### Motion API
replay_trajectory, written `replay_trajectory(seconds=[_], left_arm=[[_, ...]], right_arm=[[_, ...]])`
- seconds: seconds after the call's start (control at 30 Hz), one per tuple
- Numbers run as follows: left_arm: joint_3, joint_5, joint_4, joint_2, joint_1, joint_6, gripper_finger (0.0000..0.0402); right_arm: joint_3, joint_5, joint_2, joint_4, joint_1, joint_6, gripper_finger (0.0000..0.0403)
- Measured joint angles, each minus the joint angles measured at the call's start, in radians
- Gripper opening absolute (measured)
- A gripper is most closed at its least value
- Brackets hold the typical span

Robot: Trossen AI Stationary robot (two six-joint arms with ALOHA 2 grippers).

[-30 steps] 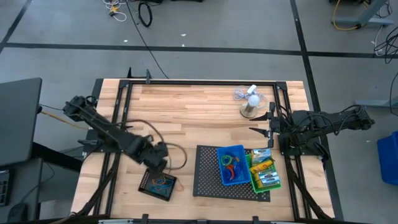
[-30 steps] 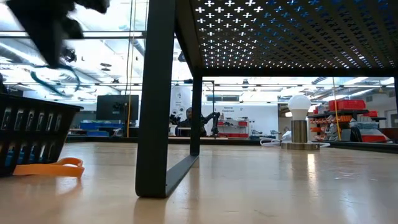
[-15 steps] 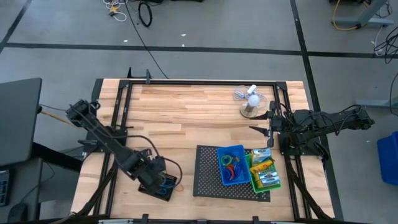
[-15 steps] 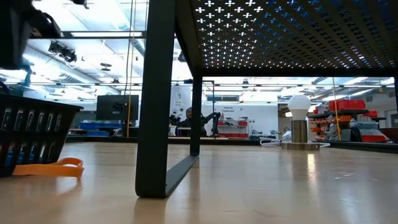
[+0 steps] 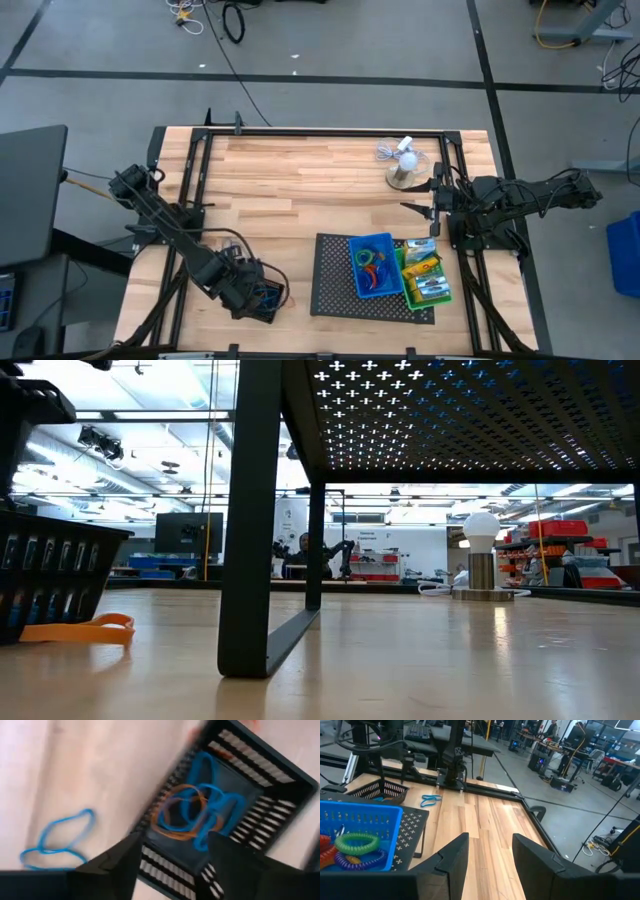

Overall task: Pick & Place Office Desk Supplies
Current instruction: Put the right blue rubber band into the black bin

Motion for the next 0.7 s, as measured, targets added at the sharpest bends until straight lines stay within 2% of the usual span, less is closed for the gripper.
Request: replay_trajectory(seconds=[0.13, 0.37, 0.5, 0.7], left_arm=[[0.0, -0.062, -0.093, 0.0, 0.004, -0.055, 0.0253], [0.0, -0.135, -0.219, 0.0, 0.066, -0.086, 0.0237], [-0.026, -0.149, -0.19, -0.001, 0.121, -0.022, 0.0233], [-0.17, -0.082, -0.037, -0.039, 0.19, 0.036, 0.0233]], right_arm=[[0.0, 0.002, 0.0, 0.0, 0.0, 0.0, 0.016], [0.0, 0.002, 0.0, -0.003, 0.0, 0.0, 0.016], [0.0, 0.002, 0.0, -0.02, 0.0, 0.0, 0.016], [0.0, 0.001, 0.0, -0.055, 0.0, 0.0, 0.016]])
